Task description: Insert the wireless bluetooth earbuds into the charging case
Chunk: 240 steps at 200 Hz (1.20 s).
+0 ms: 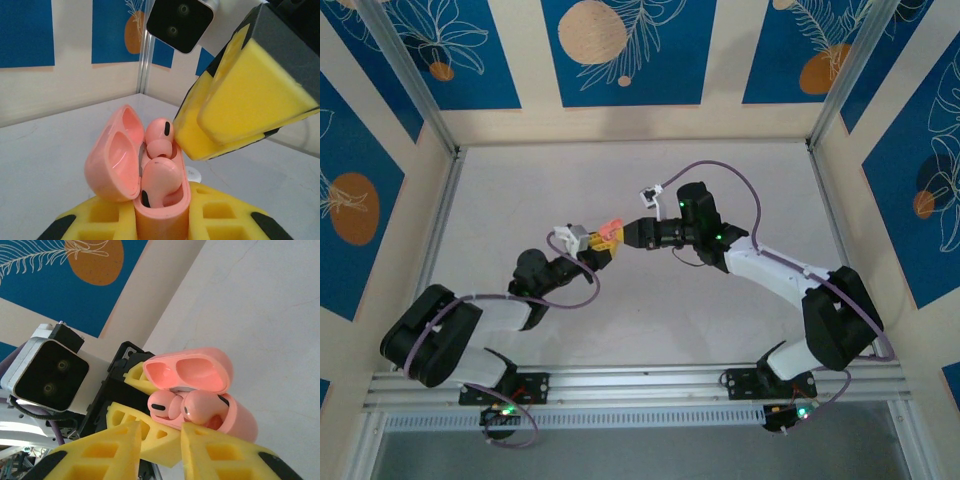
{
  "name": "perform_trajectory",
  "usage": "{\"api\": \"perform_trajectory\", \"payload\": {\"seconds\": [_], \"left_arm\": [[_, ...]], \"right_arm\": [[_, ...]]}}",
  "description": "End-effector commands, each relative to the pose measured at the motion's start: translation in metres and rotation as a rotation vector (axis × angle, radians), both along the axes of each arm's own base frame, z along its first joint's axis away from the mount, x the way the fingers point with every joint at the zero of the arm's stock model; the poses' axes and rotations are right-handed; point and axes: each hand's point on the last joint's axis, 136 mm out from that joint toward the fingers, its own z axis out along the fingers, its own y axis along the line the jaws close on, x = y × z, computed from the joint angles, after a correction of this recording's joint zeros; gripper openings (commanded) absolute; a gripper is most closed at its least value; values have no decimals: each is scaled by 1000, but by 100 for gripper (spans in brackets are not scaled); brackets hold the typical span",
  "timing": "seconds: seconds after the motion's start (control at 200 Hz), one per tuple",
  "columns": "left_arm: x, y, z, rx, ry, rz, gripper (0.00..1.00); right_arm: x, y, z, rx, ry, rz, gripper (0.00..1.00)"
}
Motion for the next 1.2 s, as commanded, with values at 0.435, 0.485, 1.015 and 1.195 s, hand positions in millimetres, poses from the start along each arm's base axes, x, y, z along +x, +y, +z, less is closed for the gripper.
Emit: {"api": "perform_trajectory", "payload": {"seconds": [0.435, 0.485, 1.015, 1.195], "left_arm": [[-48, -27, 35, -3, -169, -321, 20], [-50, -28, 37, -8, -167, -341, 20], [-48, -36, 36, -38, -120, -393, 21], [-38, -34, 29, -4, -92, -330, 21]], "right_arm": [[-25, -42, 50, -20, -209, 94, 47], [-25, -42, 47, -23, -197, 106, 48], [-46, -25, 58, 118, -146, 352, 50], [-55, -37, 63, 130, -186, 327, 41]]}}
